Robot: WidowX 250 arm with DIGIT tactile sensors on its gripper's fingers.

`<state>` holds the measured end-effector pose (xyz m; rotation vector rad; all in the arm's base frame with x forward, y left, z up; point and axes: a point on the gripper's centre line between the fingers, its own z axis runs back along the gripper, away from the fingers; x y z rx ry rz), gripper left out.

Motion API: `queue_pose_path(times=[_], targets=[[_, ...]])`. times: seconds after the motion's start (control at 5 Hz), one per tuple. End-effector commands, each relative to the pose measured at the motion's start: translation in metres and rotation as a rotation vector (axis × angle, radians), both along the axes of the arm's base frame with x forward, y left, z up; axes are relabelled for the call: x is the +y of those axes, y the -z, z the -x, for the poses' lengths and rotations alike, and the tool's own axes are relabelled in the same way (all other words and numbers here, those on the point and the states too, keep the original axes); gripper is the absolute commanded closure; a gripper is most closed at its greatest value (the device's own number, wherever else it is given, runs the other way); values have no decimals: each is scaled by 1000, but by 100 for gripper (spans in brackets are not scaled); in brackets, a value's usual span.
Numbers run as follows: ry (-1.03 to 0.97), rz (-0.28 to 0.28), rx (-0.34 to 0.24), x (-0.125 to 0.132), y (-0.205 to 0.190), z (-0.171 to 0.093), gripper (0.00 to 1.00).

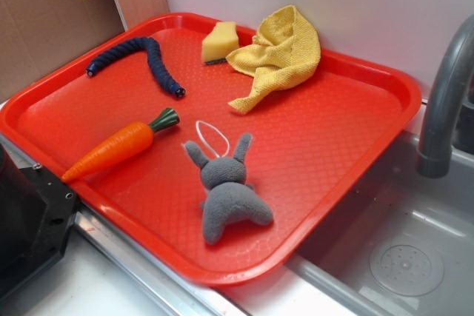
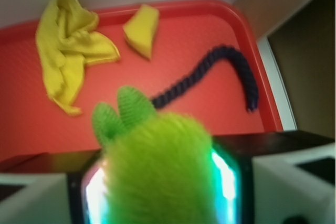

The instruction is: Grab the green animal.

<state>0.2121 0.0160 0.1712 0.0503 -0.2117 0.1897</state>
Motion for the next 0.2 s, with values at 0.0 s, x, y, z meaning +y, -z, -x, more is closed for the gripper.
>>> queue_pose_path(times=[0.0], targets=[[-130,-15,-72,25,-4,11,100]])
